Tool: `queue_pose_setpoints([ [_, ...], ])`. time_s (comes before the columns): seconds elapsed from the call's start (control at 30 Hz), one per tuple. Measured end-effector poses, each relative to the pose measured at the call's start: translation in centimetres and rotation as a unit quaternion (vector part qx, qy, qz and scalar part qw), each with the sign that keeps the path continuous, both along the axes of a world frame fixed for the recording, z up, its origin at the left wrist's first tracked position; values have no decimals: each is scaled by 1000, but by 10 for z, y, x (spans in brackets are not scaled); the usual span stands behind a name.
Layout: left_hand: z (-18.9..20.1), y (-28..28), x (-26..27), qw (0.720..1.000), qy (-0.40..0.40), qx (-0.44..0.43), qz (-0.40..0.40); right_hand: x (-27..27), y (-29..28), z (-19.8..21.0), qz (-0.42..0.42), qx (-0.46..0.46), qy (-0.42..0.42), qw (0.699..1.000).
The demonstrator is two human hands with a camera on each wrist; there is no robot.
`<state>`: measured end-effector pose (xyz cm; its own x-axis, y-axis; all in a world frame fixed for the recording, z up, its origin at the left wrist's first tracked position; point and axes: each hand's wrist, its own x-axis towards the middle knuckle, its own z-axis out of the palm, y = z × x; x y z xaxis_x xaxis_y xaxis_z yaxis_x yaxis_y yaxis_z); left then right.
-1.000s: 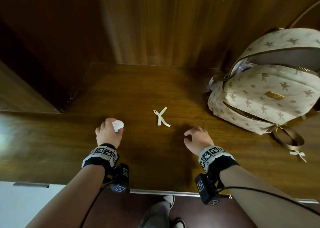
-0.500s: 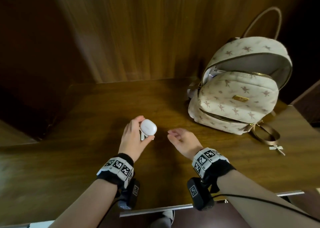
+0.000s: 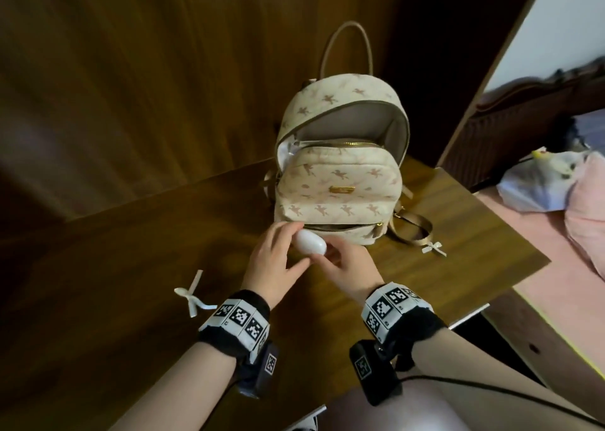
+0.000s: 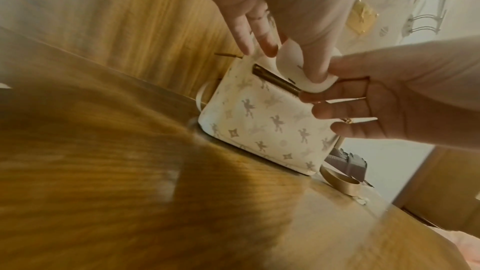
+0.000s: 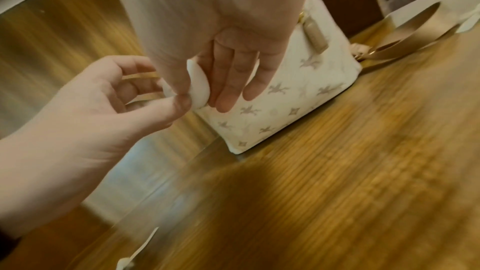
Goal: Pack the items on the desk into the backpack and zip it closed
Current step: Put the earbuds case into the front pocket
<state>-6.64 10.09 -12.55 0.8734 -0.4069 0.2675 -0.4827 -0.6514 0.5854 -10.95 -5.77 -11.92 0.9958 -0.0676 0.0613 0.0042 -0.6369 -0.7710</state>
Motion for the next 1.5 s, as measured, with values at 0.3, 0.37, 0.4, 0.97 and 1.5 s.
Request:
queue_pose_setpoints([
  [0.3,-7,-41,29,973,-225,8,50,-3,-50,-2,-98,-45,-43,993],
  [0.37,-8,-47,32,970,-242,19,29,-3,-55,-2,-101,-56,-55,992],
  [0.4,-10,-49,34,967,-252,31,8,-2,-57,-2,-99,-59,-61,991],
  [0.97,-13,-47,57,964,-245,89,-52,16,-53,-9,-111,-115,-92,983],
  [1.5,-12,-36,70,975,-207,45,-72,23,-38,-2,-122,-185,-29,975],
])
